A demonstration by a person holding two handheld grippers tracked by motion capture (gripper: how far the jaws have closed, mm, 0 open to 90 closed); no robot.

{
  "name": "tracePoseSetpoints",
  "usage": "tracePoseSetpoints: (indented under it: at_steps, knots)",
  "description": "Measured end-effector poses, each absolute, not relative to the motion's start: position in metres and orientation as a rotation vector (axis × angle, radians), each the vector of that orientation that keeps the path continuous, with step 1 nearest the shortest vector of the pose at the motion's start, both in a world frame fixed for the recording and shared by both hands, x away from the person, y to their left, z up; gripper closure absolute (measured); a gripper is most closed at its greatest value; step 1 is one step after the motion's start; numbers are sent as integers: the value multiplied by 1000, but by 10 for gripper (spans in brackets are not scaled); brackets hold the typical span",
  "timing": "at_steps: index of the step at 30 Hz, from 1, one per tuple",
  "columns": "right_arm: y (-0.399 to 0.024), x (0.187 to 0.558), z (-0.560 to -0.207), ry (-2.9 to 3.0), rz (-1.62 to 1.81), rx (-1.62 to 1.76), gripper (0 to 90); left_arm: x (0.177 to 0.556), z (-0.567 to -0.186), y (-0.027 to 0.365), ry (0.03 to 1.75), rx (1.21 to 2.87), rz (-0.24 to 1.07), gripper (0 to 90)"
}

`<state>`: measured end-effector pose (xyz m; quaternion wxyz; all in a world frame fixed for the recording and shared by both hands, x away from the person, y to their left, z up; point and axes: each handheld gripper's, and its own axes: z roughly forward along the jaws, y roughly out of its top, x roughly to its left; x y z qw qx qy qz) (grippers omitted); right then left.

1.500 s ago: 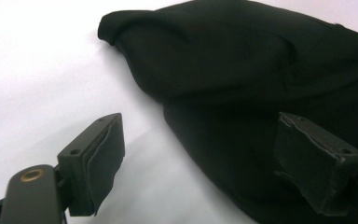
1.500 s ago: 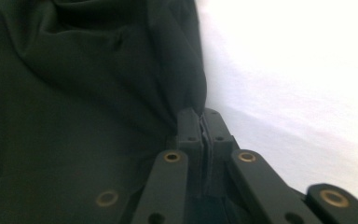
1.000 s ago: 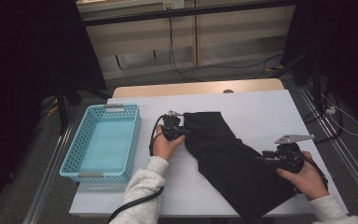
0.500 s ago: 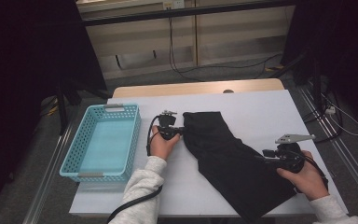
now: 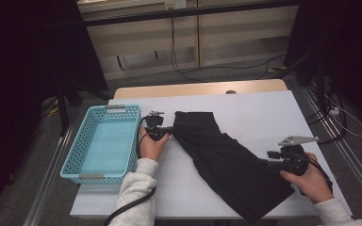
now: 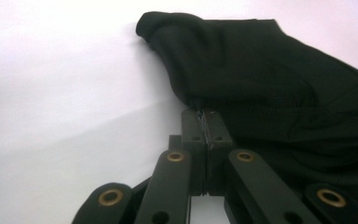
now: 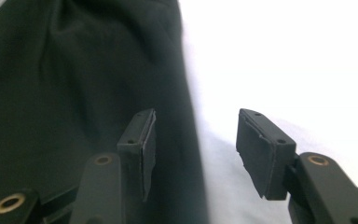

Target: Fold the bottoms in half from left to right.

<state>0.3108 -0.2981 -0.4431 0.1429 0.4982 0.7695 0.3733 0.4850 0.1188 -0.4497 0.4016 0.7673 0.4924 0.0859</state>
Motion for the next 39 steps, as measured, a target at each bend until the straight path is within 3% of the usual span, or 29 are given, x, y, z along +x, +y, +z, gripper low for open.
tracePoseSetpoints:
  at_steps: [5, 11, 14, 20, 24, 25, 29, 39]
  knots:
    - [-302, 307, -445, 2231, 1053, 1448, 487, 485, -449, 125, 1259, 1932, 232, 896]
    - [-301, 303, -450, 2272, 1031, 1471, 583, 483, -447, 121, 1224, 1961, 259, 881]
    - [-299, 302, -453, 2303, 1022, 1488, 635, 481, -446, 119, 1202, 1972, 267, 782]
    - [-290, 300, -454, 2315, 1041, 1474, 688, 480, -444, 115, 1174, 1989, 286, 504]
    - [-286, 299, -455, 2356, 1060, 1477, 850, 480, -443, 112, 1166, 1985, 299, 370]
    - [-285, 299, -456, 2357, 1073, 1483, 854, 480, -443, 112, 1167, 1981, 308, 346]
    - [-284, 299, -455, 2380, 1084, 1485, 880, 480, -442, 111, 1162, 1981, 324, 293]
    - [-302, 302, -448, 2347, 1066, 1520, 887, 480, -443, 112, 1142, 1995, 310, 273]
